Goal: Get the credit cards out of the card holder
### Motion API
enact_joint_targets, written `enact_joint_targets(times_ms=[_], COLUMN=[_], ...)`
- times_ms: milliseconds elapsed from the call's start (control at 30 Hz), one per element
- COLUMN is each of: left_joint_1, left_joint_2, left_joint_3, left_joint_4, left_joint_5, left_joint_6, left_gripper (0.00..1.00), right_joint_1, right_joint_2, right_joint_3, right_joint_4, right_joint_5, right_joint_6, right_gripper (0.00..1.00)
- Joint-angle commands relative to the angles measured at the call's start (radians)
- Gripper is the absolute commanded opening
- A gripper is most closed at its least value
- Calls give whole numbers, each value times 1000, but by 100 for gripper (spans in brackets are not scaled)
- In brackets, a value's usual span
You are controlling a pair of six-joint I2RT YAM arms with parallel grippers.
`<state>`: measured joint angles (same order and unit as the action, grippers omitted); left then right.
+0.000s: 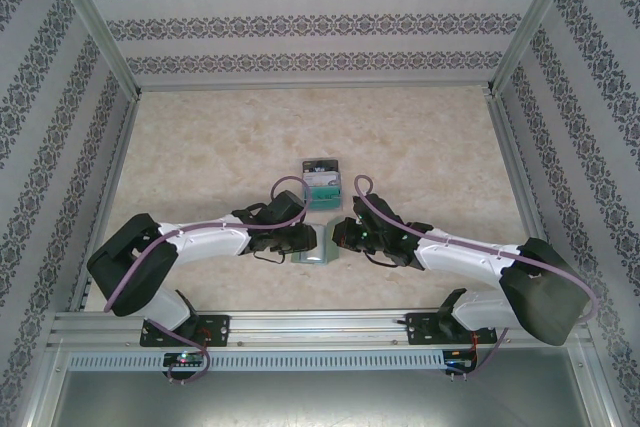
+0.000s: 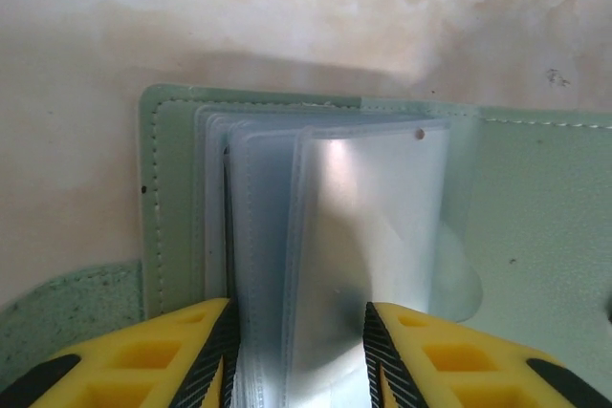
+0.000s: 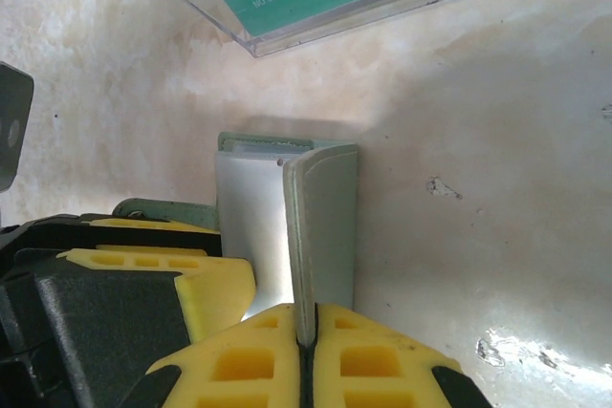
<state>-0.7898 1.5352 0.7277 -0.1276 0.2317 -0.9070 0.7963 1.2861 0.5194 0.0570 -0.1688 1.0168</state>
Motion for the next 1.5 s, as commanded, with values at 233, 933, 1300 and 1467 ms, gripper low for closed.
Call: enact_joint_targets(times_ms=[233,933,1300,1467], left_joint_1=[0,-8,-8,-8], left_joint_2=[12,-25,-70,-32], left_joint_3=[12,55,78,82], left_joint_4=[106,88,30,58], left_joint_5=[120,155,118,156], left_joint_6=[5,48,67,64], left_gripper=[47,85,85,82], right_joint_1=[0,-34,-91,-99], right_joint_2=[15,4,-45,-53], right_joint_3=[-50,-79,-113,-118], right_joint_4=[23,27,10,7], right_joint_5=[1,-6,-20,-27], right_joint_6=[-15,-17,-32,-37], right_gripper=[0,0,0,0])
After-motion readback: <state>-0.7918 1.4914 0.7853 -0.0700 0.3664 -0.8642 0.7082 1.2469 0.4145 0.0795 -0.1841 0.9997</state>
